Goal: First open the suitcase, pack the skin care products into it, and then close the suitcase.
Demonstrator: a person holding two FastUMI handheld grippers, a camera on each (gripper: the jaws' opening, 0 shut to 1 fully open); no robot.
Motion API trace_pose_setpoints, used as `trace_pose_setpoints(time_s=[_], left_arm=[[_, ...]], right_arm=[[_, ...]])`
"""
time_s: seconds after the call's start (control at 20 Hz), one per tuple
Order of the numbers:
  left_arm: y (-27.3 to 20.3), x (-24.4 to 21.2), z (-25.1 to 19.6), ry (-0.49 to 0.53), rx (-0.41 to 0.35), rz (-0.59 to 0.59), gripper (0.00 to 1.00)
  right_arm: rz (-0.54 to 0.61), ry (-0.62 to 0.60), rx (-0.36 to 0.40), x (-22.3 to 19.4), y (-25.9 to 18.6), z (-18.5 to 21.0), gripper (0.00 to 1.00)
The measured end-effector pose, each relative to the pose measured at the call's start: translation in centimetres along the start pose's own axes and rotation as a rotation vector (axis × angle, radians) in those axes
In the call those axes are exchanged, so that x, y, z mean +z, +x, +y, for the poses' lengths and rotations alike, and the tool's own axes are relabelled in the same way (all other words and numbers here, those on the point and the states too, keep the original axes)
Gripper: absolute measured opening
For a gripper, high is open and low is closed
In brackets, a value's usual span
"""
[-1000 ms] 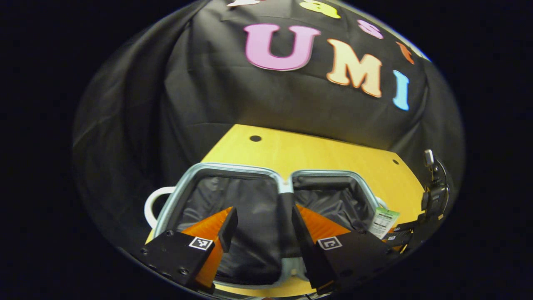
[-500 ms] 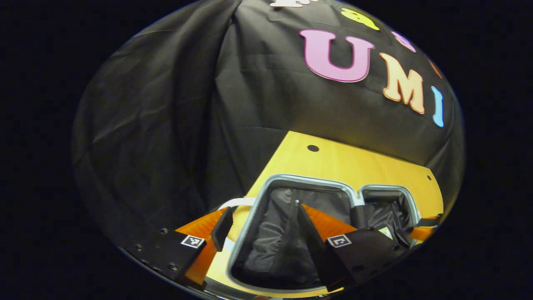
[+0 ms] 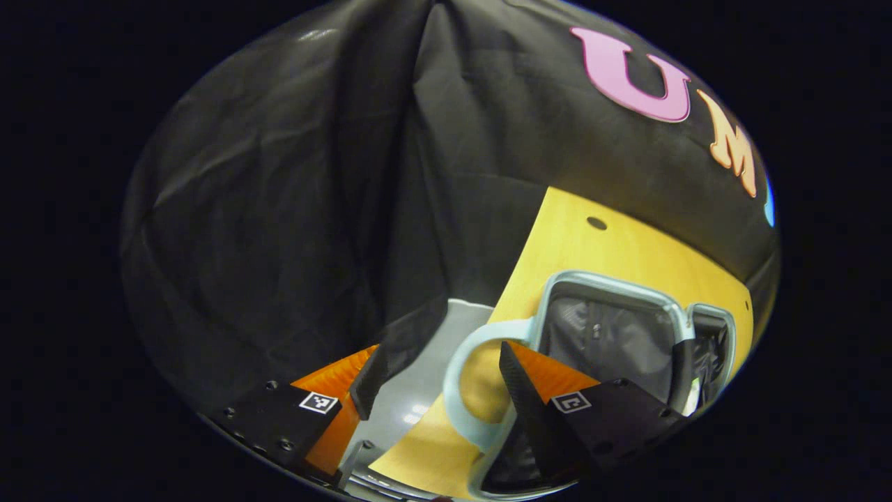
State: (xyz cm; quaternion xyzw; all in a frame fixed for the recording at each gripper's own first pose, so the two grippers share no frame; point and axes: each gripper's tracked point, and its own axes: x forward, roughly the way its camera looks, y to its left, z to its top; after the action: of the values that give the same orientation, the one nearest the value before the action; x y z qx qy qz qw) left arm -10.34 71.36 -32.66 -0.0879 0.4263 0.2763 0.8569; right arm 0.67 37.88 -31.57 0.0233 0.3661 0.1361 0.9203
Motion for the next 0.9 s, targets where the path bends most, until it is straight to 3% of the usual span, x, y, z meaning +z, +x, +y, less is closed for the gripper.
trace_pose_setpoints(time_s=[0.05, 0.25, 0.35, 0.4, 0.45, 0.5, 0.55, 0.6, 0.9], left_arm=[[0.9, -0.9, 0.2, -0.003, -0.003, 0.034, 0.96], [1.3, -2.1, 1.3, -0.008, -0.043, 0.114, 0.84], [1.4, -1.6, 2.1, -0.023, -0.052, 0.128, 0.7], [1.4, -1.5, 2.6, -0.027, -0.05, 0.137, 0.5], [1.4, -1.4, 2.8, -0.036, -0.064, 0.155, 0.44], [1.3, -1.1, 2.6, -0.049, -0.078, 0.165, 0.29], [1.2, -0.9, 2.5, -0.06, -0.073, 0.173, 0.25], [1.2, -1.0, 2.1, -0.064, -0.072, 0.18, 0.12], [-1.7, 1.1, 0.2, -0.053, -0.079, 0.093, 0.03]], right_arm=[[0.002, 0.004, -0.015, -0.1, -0.2, -0.5, 0.98], [0.006, 0.016, -0.053, 0.0, -0.6, -1.7, 0.98], [0.002, 0.01, -0.054, 0.1, -0.7, -1.8, 0.98], [0.0, 0.007, -0.051, 0.2, -0.8, -1.9, 0.98], [0.0, 0.005, -0.046, 0.1, -0.9, -1.8, 0.98], [-0.002, 0.002, -0.044, 0.1, -1.0, -1.7, 0.98], [-0.008, 0.0, -0.046, 0.2, -1.1, -1.9, 0.98], [-0.012, 0.003, -0.047, 0.3, -1.3, -2.1, 0.98], [-0.046, 0.016, -0.044, 0.8, -2.2, -3.2, 0.98]])
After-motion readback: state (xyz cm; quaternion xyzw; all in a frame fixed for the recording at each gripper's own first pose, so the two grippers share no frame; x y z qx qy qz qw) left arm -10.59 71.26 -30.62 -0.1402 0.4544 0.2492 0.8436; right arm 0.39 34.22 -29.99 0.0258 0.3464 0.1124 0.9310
